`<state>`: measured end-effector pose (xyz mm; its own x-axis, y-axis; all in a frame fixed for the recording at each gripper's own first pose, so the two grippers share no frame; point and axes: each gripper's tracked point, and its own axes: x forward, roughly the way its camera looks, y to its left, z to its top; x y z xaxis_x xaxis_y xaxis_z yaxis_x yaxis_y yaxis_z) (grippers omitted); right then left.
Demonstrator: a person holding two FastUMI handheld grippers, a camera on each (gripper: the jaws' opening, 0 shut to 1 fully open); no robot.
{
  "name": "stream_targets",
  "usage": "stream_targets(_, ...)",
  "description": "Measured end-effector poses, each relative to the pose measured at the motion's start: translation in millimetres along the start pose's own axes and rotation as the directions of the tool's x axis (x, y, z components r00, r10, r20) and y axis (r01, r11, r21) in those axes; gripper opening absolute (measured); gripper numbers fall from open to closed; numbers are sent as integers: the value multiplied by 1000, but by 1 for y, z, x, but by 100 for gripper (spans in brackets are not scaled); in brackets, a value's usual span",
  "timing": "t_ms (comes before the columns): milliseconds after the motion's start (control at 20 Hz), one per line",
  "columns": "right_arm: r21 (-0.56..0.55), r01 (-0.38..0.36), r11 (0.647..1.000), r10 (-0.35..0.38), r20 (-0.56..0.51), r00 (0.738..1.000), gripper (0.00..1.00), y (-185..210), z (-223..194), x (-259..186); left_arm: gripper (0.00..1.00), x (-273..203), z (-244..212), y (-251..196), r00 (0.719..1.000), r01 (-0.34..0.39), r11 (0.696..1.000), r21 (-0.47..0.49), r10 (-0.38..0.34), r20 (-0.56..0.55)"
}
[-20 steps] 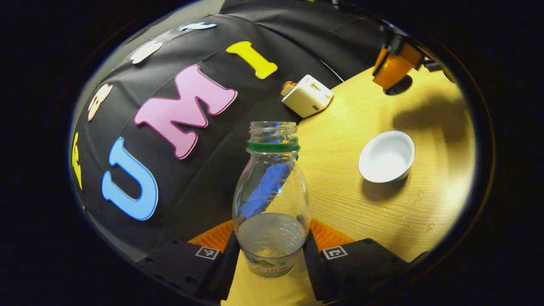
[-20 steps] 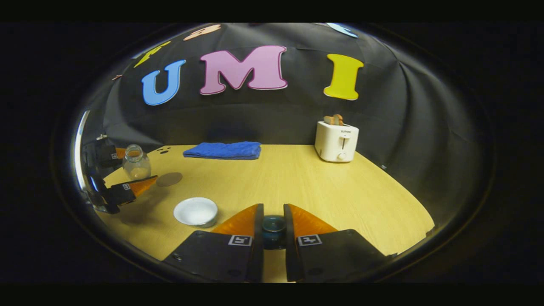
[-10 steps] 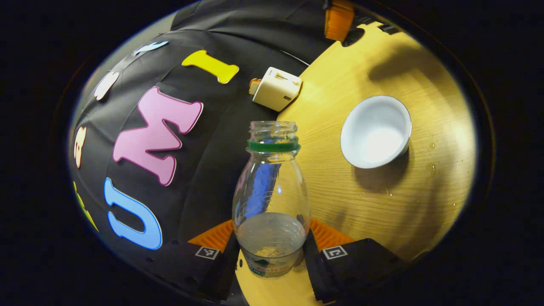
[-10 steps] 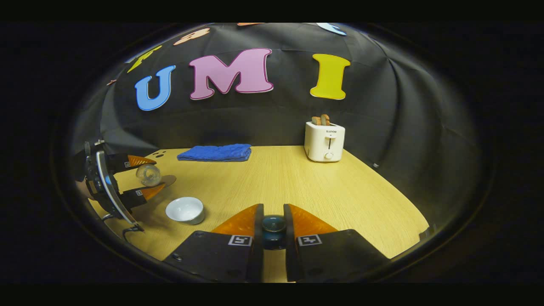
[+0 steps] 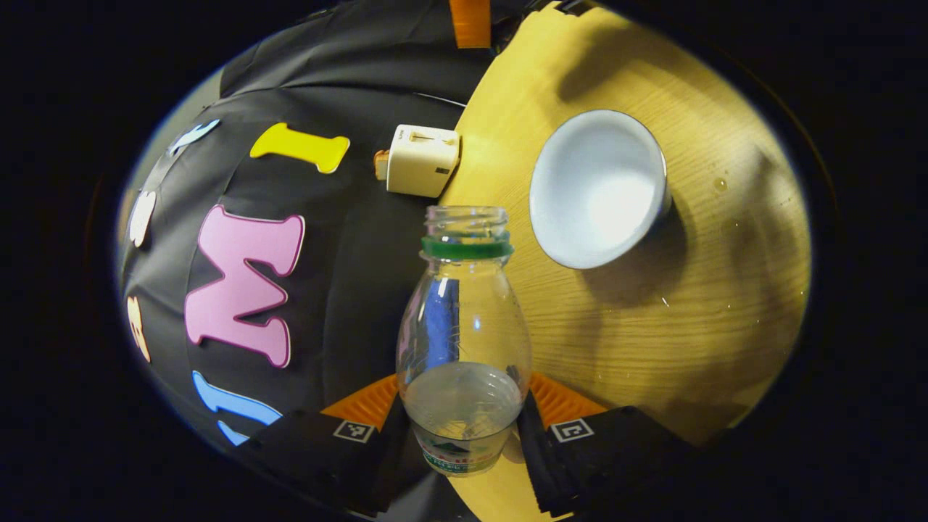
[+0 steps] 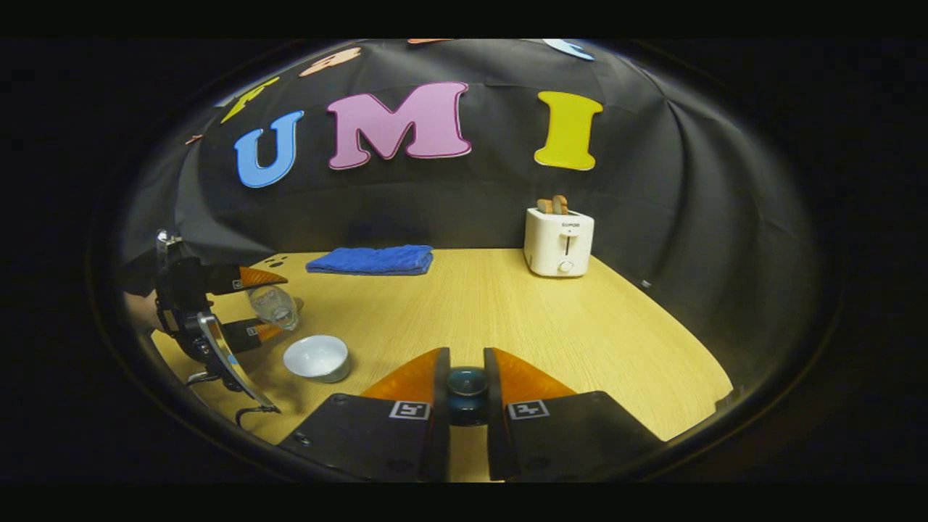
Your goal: Open the teacup lid with one hand, grasp the water bottle and pour water into the teacup with the other hand; after pouring, place the water bottle on the coaster and then close the teacup lid.
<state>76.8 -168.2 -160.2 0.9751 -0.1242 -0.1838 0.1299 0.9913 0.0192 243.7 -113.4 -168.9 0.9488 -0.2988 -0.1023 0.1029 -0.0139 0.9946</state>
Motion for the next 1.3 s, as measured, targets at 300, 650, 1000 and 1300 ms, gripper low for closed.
stream_targets(300,2,-2,1000,2,-3,1000,24,0,-2,-2,73,5,-2,12,1000,-10,990,139,7,26)
stream_targets(650,13,-3,1000,3,-6,1000,19,5,-3,-2,73,9,4,11,998,-7,972,237,-8,62)
stream_targets(1000,5,-11,1000,11,-13,1000,24,5,-7,-7,73,16,13,15,995,-16,938,345,-20,101)
stream_targets(1300,9,-12,1000,12,-10,1000,24,5,-6,-11,73,17,25,25,987,-41,885,464,-35,155)
